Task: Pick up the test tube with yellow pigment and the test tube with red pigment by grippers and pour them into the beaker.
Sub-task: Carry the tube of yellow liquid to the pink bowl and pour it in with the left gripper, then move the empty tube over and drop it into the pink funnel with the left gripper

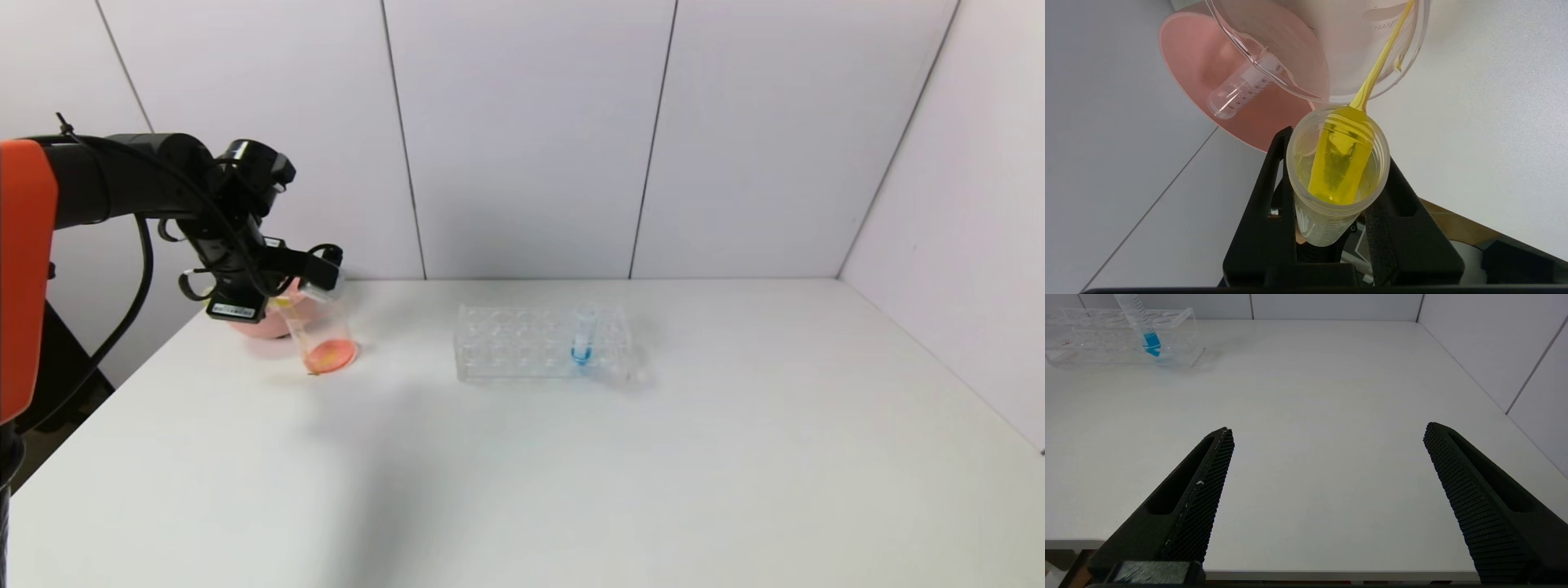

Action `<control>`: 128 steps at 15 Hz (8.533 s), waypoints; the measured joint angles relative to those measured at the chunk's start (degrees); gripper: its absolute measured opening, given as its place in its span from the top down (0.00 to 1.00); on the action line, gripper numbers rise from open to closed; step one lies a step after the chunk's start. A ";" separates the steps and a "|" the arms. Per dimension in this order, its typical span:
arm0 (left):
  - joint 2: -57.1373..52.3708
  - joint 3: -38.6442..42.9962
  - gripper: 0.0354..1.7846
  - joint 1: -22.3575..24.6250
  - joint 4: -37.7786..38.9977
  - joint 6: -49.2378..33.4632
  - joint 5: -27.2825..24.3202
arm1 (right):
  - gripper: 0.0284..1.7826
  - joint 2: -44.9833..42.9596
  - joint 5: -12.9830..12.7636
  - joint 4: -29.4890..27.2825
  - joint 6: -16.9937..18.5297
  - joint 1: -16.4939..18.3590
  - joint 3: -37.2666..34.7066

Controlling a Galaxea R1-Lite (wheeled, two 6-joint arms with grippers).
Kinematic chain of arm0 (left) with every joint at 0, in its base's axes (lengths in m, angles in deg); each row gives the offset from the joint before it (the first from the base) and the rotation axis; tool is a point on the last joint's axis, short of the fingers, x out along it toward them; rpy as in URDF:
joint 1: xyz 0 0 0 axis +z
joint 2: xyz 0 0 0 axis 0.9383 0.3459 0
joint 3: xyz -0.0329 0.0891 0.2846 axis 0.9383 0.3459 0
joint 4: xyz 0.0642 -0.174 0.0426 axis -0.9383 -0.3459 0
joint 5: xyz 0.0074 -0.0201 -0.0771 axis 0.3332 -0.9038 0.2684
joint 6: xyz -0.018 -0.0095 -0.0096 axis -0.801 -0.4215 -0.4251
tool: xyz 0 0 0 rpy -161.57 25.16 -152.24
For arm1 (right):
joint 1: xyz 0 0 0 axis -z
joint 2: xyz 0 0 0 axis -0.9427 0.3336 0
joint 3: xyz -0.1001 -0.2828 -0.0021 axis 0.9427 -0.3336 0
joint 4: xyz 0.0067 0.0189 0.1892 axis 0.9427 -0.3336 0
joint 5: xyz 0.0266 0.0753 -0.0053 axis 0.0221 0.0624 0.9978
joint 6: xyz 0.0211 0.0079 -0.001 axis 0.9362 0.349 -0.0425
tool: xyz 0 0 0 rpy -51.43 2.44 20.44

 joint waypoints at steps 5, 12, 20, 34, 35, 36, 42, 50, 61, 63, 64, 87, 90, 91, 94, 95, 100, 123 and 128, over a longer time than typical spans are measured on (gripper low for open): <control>0.94 -0.20 0.74 -0.68 1.17 -1.79 1.16 | 0.05 0.00 0.00 0.02 0.00 0.00 0.00; 1.49 -0.22 0.74 -0.74 1.30 -2.21 2.23 | 0.05 0.00 -0.02 0.00 0.00 0.00 0.00; 1.43 -0.22 0.74 -1.16 1.11 -2.27 4.85 | 0.05 0.00 -0.02 0.00 -0.02 0.00 0.00; 0.80 -0.20 0.74 -1.99 1.11 -2.24 6.31 | 0.05 0.00 -0.02 0.00 0.00 0.00 0.00; 0.77 -0.20 0.74 -2.01 1.11 -2.24 6.40 | 0.05 0.00 -0.02 0.00 0.00 0.00 0.00; 0.69 -0.20 0.74 -2.01 1.08 -2.24 6.50 | 0.05 0.00 0.00 0.00 0.00 0.00 0.00; -0.09 -0.20 0.74 -2.34 1.05 -2.24 7.55 | 0.05 0.00 -0.02 0.00 0.00 0.00 0.00; -0.89 -0.20 0.74 -2.86 0.94 -2.22 8.74 | 0.05 0.00 -0.02 0.00 0.00 0.00 0.00; -2.40 -0.18 0.74 -3.22 -0.57 -4.55 8.24 | 0.05 0.00 0.00 0.00 -0.02 0.00 0.00; -2.76 -0.18 0.74 -3.17 -2.28 -6.70 8.22 | 0.05 0.00 -0.02 0.00 0.00 0.00 0.00; -2.89 -0.18 0.74 -3.17 -3.00 -7.64 8.19 | 0.05 0.00 0.00 0.00 0.00 0.00 0.00; -7.30 1.35 0.74 0.50 -3.94 -10.29 -10.53 | 0.05 0.00 -0.02 0.00 0.00 0.00 0.00; -7.47 1.35 0.74 0.55 -3.96 -10.31 -10.53 | 0.05 0.00 -0.02 0.00 0.00 0.00 0.00; -7.50 1.35 0.74 0.55 -3.94 -10.31 -10.53 | 0.05 0.00 -0.02 0.00 0.00 0.00 0.00; -7.56 1.35 0.74 0.59 -3.96 -10.26 -10.45 | 0.05 0.00 0.00 0.00 0.00 0.00 0.00; -7.58 1.33 0.74 0.56 -3.96 -10.23 -10.34 | 0.05 0.00 0.00 0.00 0.00 0.00 0.00; -6.92 1.30 0.74 0.48 -3.99 -9.70 -9.86 | 0.05 0.00 0.00 0.00 0.00 0.00 0.00; -6.12 1.99 0.74 1.30 -3.66 -10.24 -5.57 | 0.05 0.00 -0.02 0.00 -0.02 0.00 0.00; -9.09 3.21 0.74 6.91 -0.68 -19.05 -25.05 | 0.05 0.00 0.00 0.00 0.00 0.00 0.00</control>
